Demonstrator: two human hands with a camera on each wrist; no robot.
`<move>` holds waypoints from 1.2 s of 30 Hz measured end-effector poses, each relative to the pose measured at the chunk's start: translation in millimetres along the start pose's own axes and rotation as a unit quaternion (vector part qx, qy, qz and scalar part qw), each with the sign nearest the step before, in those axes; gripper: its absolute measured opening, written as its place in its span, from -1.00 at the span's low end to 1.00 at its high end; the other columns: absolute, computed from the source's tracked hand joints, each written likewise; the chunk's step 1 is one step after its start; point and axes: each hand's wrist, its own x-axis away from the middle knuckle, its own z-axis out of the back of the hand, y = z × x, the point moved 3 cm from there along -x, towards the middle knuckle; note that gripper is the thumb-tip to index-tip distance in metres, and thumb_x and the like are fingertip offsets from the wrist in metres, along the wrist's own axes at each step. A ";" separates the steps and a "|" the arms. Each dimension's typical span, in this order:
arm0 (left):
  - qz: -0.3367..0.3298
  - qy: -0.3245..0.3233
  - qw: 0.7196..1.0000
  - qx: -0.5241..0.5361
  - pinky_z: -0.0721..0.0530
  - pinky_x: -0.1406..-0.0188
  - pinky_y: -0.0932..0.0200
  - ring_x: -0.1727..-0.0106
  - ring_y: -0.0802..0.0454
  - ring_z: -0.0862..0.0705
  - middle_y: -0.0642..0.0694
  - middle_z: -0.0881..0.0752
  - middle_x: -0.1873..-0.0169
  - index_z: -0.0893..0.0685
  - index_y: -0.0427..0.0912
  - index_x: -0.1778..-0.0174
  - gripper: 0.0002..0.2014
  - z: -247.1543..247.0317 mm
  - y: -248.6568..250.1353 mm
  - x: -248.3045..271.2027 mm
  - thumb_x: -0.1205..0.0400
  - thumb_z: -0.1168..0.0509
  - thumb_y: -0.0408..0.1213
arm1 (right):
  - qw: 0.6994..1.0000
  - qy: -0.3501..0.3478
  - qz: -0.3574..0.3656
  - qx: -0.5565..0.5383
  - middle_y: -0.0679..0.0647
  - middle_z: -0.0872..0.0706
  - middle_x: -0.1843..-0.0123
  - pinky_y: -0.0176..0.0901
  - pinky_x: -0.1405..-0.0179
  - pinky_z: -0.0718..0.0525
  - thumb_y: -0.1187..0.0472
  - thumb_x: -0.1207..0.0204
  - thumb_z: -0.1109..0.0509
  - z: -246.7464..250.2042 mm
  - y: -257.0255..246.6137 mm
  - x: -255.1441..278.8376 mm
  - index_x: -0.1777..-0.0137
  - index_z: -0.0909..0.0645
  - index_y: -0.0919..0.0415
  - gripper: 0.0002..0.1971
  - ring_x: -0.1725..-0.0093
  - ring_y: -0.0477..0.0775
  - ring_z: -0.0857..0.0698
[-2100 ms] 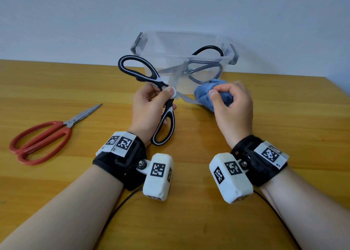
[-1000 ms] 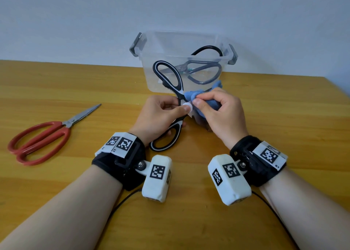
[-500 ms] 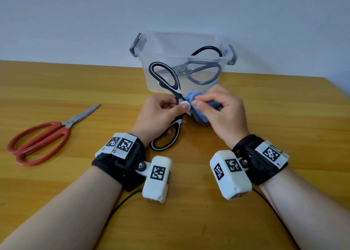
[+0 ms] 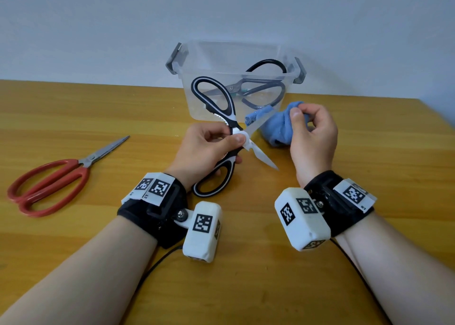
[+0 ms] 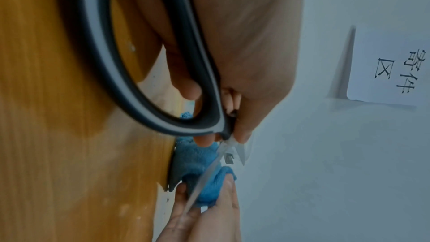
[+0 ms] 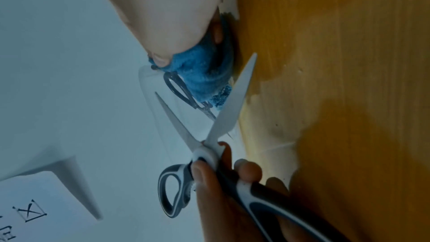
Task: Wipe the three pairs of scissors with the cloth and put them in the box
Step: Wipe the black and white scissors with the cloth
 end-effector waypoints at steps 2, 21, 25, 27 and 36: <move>-0.006 0.005 1.000 0.016 -0.47 0.68 0.28 0.27 -0.05 -0.89 -0.15 -0.81 0.31 -0.62 -0.41 0.20 -0.72 0.4 1.4 0.5 -0.69 -0.46 -0.26 | 1.000 -0.020 -0.006 -0.022 -0.19 -0.71 0.10 -0.34 0.14 -0.58 0.16 -0.62 -0.41 -3.0 -2.3 2.6 -0.01 -0.69 0.01 -0.95 0.15 -0.18 -0.62; -0.022 0.069 0.995 0.064 -0.47 0.66 0.24 0.31 -0.10 -0.85 -0.06 -0.77 0.44 -0.56 -0.24 0.26 -0.73 3.7 4.0 0.8 -0.68 -0.47 -0.25 | 0.990 -0.106 -0.008 -0.088 -0.04 -0.77 -0.34 0.16 -0.26 -0.74 0.30 -0.42 -0.63 -8.1 -12.2 11.3 -0.58 -0.34 -0.06 -0.21 -0.26 -0.06 -0.76; -0.037 0.065 0.995 0.067 -0.47 0.66 0.23 0.32 -0.13 -0.83 -0.06 -0.78 0.42 -0.56 -0.25 0.26 -0.73 3.6 4.8 1.0 -0.68 -0.46 -0.27 | 0.984 -0.114 -0.063 -0.123 0.03 -0.89 -0.04 -0.04 -0.03 -0.82 0.37 -0.43 -0.64 -8.7 -8.1 9.2 -0.35 -0.46 0.06 -0.43 -0.02 -0.04 -0.86; -0.041 0.067 0.995 0.068 -0.47 0.67 0.23 0.32 -0.16 -0.83 -0.08 -0.80 0.39 -0.55 -0.22 0.28 -0.72 3.4 5.3 1.1 -0.69 -0.46 -0.28 | 0.981 -0.147 -0.055 -0.110 -0.01 -0.89 -0.03 -0.13 0.03 -0.81 0.31 -0.44 -0.65 -11.0 -8.1 10.8 -0.21 -0.66 0.06 -0.61 -0.03 -0.03 -0.86; -0.013 0.066 0.997 0.039 -0.47 0.66 0.26 0.29 -0.03 -0.88 -0.16 -0.80 0.28 -0.58 -0.27 0.15 -0.75 2.8 2.4 -0.2 -0.68 -0.47 -0.21 | 0.973 -0.210 0.028 -0.093 0.48 -0.59 0.18 0.36 0.26 -0.62 0.14 -0.34 -0.61 -14.4 -14.9 17.6 0.25 -0.48 0.00 -0.71 0.24 0.41 -0.59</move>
